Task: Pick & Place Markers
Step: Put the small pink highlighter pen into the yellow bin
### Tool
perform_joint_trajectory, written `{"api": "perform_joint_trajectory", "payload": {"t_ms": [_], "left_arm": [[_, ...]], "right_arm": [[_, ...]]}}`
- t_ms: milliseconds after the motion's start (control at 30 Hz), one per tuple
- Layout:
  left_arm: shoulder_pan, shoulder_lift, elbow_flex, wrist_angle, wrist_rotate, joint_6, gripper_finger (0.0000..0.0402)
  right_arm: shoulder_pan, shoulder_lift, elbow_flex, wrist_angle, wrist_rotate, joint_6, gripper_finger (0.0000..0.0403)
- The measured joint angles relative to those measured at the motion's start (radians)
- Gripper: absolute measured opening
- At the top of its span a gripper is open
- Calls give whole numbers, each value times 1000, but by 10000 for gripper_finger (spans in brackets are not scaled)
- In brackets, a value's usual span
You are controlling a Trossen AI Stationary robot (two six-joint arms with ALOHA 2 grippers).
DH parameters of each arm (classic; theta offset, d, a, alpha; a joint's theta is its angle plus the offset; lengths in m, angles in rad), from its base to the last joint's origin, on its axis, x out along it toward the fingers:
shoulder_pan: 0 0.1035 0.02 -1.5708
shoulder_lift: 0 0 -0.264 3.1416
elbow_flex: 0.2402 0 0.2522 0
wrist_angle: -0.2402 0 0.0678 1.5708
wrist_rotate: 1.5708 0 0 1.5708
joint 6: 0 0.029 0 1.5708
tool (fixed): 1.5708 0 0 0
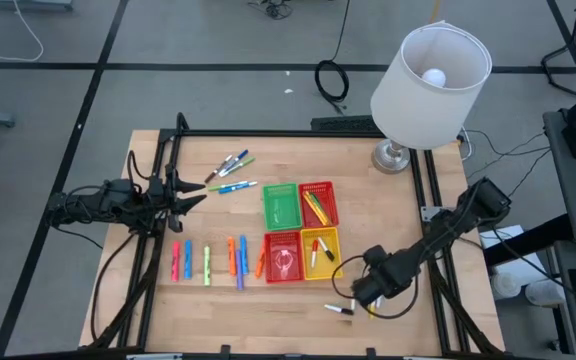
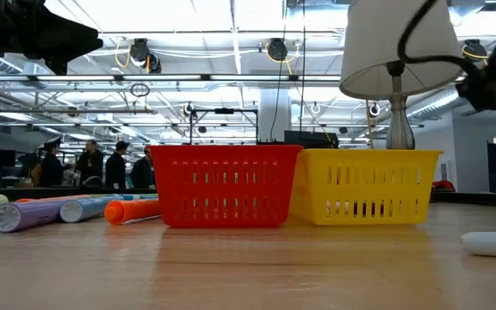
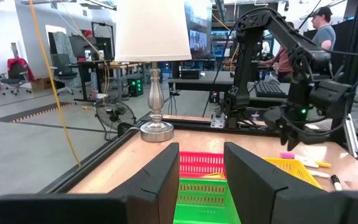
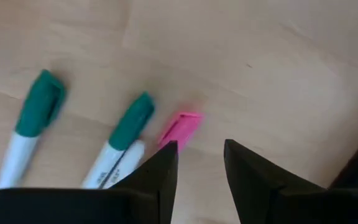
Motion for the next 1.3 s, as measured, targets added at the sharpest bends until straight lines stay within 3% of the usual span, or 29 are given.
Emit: {"api": "perform_joint_trajectory", "payload": {"t_ms": [300,500,700,1300], "left_arm": [[0,0,0,0,0,0,134],[0,0,0,0,0,0,134],[0,0,0,0,0,0,134],[0,0,0,0,0,0,134]], "right_arm": [[-1,-69,-140,266,19,40,108],[6,-85,-180,264,18,44,88],[6,-85,-208,271,-58,7,75],[6,-85,-217,286,-32,-44,73]]}}
